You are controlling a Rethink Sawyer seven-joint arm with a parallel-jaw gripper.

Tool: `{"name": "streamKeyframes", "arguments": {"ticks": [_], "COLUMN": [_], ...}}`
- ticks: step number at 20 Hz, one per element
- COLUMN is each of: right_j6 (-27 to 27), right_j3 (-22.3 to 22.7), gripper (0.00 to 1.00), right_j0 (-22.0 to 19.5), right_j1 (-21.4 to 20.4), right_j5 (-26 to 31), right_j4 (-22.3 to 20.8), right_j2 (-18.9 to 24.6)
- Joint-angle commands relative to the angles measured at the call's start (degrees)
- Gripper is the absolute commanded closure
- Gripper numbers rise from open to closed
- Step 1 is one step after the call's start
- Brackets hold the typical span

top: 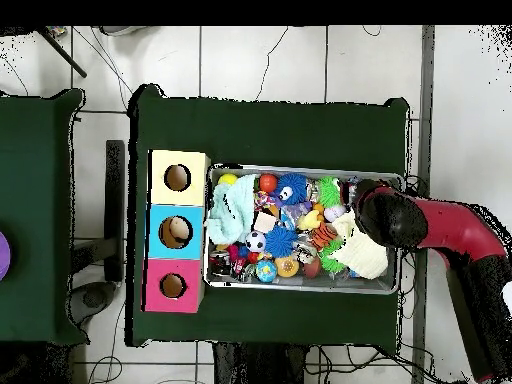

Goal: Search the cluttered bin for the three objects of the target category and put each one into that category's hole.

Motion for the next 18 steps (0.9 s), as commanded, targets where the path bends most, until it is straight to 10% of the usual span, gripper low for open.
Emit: {"name": "streamKeyframes", "arguments": {"ticks": [1,18], "right_j6": [-10.0,-6.2], "right_j3": [-2.7,-3.9], "gripper": [0.0,0.0], "right_j0": [1.7,6.3], "right_j1": [2.0,5.1], "right_j5": [3.2,2.5], "right_j4": [-5.3,-11.1], "right_j2": [-1.9,-6.6]}}
